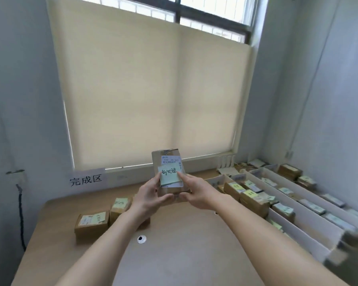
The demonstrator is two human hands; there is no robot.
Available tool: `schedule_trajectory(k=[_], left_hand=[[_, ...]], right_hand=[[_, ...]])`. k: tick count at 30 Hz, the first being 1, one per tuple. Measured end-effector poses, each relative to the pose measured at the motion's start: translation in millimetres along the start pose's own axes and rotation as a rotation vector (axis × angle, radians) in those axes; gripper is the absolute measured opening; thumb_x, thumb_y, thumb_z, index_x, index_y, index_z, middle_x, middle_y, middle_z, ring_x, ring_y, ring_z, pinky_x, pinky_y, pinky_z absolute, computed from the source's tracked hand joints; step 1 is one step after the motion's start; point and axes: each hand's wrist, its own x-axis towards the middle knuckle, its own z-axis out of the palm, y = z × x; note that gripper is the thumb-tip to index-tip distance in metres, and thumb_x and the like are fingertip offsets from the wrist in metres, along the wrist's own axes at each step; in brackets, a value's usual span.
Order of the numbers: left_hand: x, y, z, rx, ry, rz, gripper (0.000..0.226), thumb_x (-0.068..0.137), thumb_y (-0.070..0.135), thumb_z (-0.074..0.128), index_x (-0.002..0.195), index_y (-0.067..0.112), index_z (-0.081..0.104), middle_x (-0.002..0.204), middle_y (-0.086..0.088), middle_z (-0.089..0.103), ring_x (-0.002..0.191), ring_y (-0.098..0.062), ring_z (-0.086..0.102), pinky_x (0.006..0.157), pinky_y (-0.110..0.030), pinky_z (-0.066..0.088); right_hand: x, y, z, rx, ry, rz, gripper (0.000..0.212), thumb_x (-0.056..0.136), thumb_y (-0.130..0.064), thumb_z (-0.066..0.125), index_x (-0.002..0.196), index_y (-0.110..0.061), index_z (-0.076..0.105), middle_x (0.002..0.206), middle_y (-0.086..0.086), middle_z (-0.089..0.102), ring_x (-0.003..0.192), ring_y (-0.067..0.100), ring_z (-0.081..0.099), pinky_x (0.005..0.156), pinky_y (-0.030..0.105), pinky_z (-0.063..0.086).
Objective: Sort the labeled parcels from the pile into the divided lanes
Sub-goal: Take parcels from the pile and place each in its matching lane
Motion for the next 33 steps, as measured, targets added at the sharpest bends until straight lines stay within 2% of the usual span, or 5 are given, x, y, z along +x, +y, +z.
schedule_trajectory(k=[4, 9, 15, 24, 33], left_hand=[[22, 66, 59, -0.107, -0.092, 0.076, 0.078, 0.080, 0.017, 0.082, 0.145, 0.028, 0.041, 0.112, 0.039, 0.048, 0.098, 0.030, 0.049, 0.081, 0.004, 0.033], [44, 145, 145, -0.187, -0.215, 0.115, 0.089, 0.078, 0.019, 0.083, 0.152, 0.013, 0.034, 0.129, 0.021, 0.050, 0.123, -0.001, 0.049, 0.088, 0.004, 0.030], [55, 234, 261, -0.152, -0.322, 0.189, 0.104, 0.073, 0.041, 0.083, 0.156, 0.014, 0.027, 0.149, 0.000, 0.047, 0.135, -0.014, 0.046, 0.114, -0.030, 0.036], [46, 368, 419, -0.119, -0.392, 0.302, 0.087, 0.086, 0.030, 0.075, 0.155, 0.011, 0.026, 0.145, -0.009, 0.051, 0.120, -0.014, 0.049, 0.079, -0.009, 0.029], [45, 432, 527, -0.117, -0.430, 0.340, 0.087, 0.083, 0.030, 0.078, 0.154, 0.015, 0.030, 0.133, -0.003, 0.056, 0.108, -0.007, 0.046, 0.077, -0.013, 0.031]], right_hand=[[-62, 50, -61, -0.057, 0.085, 0.115, 0.079, 0.098, -0.028, 0.063, 0.163, -0.024, 0.017, 0.162, -0.003, 0.034, 0.145, 0.020, 0.038, 0.120, 0.037, 0.031], [-138, 121, -120, -0.085, 0.162, 0.255, 0.082, 0.097, -0.029, 0.064, 0.163, -0.024, 0.016, 0.159, 0.002, 0.038, 0.142, 0.023, 0.041, 0.118, 0.040, 0.035], [-235, 212, -178, -0.098, 0.197, 0.406, 0.081, 0.098, -0.026, 0.065, 0.163, -0.024, 0.017, 0.156, 0.004, 0.042, 0.138, 0.023, 0.044, 0.116, 0.039, 0.036], [-365, 338, -252, -0.169, 0.223, 0.539, 0.082, 0.096, -0.029, 0.066, 0.163, -0.026, 0.017, 0.159, 0.003, 0.039, 0.138, 0.024, 0.045, 0.115, 0.041, 0.038], [-435, 438, -283, -0.147, 0.211, 0.606, 0.081, 0.098, -0.030, 0.063, 0.163, -0.028, 0.015, 0.161, -0.002, 0.035, 0.142, 0.022, 0.041, 0.114, 0.035, 0.034]])
